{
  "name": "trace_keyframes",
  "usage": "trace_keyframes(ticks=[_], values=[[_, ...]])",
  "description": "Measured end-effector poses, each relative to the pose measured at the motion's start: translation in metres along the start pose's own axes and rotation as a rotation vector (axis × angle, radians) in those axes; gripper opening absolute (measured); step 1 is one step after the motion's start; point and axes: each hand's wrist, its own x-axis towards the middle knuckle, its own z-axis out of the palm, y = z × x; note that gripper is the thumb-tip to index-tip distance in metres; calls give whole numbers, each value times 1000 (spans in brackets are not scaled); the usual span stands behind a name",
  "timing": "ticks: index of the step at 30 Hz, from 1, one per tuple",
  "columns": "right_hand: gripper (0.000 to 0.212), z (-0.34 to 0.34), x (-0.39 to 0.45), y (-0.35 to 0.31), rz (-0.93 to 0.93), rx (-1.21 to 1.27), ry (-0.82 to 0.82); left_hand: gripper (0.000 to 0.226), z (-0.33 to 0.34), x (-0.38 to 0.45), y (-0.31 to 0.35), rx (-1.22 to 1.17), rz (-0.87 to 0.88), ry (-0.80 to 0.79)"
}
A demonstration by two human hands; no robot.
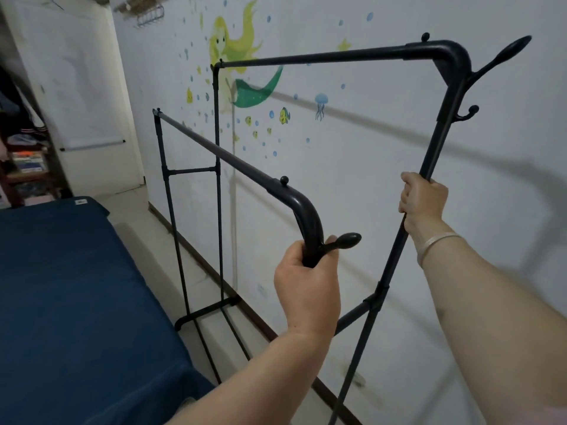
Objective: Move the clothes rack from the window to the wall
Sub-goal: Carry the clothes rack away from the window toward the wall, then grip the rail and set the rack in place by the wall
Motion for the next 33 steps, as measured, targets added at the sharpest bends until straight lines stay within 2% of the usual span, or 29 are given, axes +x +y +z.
trace_keyframes(ticks=[5,12,15,19,22,24,29,30,33], values=[[30,-5,26,-3,24,-88,-27,26,25,5,-7,-19,-92,-64],[11,-21,68,-2,34,-176,-83,27,68,3,-17,-36,-123,-93],[9,-24,81,-2,28,-172,-99,30,82,3,-20,-22,-127,-91],[14,-29,90,-1,29,-197,-121,31,94,4,-24,-26,-132,-108],[30,-35,93,-1,28,-248,-125,13,95,4,-29,-14,-83,-180],[33,-36,89,0,-5,-268,-111,7,92,3,-31,-58,-61,-229],[21,-28,56,5,-96,-266,-37,31,81,6,-27,-136,-112,-265],[24,-27,48,5,-106,-266,-28,33,80,8,-25,-119,-134,-263],[48,-21,26,4,-85,-291,-37,32,77,18,-23,-103,-205,-313]])
